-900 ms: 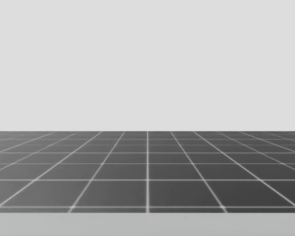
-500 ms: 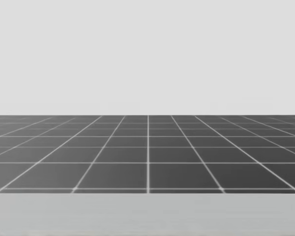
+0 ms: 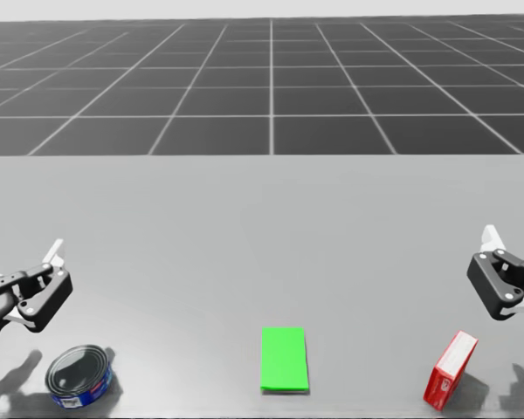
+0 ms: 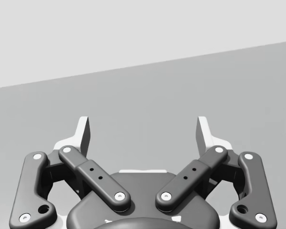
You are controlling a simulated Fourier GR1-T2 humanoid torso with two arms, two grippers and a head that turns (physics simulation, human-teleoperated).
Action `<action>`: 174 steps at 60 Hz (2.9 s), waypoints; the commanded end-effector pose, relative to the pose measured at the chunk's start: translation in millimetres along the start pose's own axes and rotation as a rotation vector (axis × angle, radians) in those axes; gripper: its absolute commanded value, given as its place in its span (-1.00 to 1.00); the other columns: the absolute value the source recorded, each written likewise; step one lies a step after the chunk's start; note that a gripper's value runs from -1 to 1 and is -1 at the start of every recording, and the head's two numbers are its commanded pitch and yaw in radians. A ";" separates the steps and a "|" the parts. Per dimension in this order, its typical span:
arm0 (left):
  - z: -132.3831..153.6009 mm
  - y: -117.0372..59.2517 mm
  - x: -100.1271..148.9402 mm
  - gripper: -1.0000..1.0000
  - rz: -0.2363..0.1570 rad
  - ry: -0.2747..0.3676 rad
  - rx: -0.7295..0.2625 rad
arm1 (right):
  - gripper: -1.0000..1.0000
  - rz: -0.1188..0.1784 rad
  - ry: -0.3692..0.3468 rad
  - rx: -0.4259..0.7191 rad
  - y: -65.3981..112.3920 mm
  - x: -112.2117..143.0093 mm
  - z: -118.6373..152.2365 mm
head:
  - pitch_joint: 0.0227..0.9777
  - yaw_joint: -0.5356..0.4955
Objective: Look at the card. If it is red, pick the object on the left. If it is green, pick the object on the right.
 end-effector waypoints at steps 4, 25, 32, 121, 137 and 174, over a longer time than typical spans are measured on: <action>-0.4 1.4 2.2 -1.00 0.007 -0.021 0.006 | -1.00 -0.002 -0.003 -0.003 -1.5 0.6 -0.6 | 0.47 0.08; -0.2 3.8 4.9 -1.00 0.014 -0.038 0.014 | -1.00 -0.006 -0.004 -0.002 -2.1 2.0 -1.1 | 0.78 -0.01; 0.1 4.2 5.3 -1.00 0.016 -0.039 0.016 | -1.00 -0.006 -0.003 -0.002 -2.4 2.1 -1.4 | 0.76 -0.01; 0.8 -1.8 3.6 -1.00 0.015 -0.030 0.007 | -1.00 -0.084 0.066 0.353 -1.9 -6.9 87.6 | 0.82 -0.58; 0.6 -2.3 2.6 -1.00 0.013 -0.027 0.008 | -1.00 -0.052 0.107 0.540 -4.4 -41.7 108.5 | 0.81 -0.58; 0.6 -2.4 2.3 -1.00 0.009 -0.026 0.011 | -1.00 0.062 0.138 0.498 14.7 -93.2 81.4 | 0.82 -0.57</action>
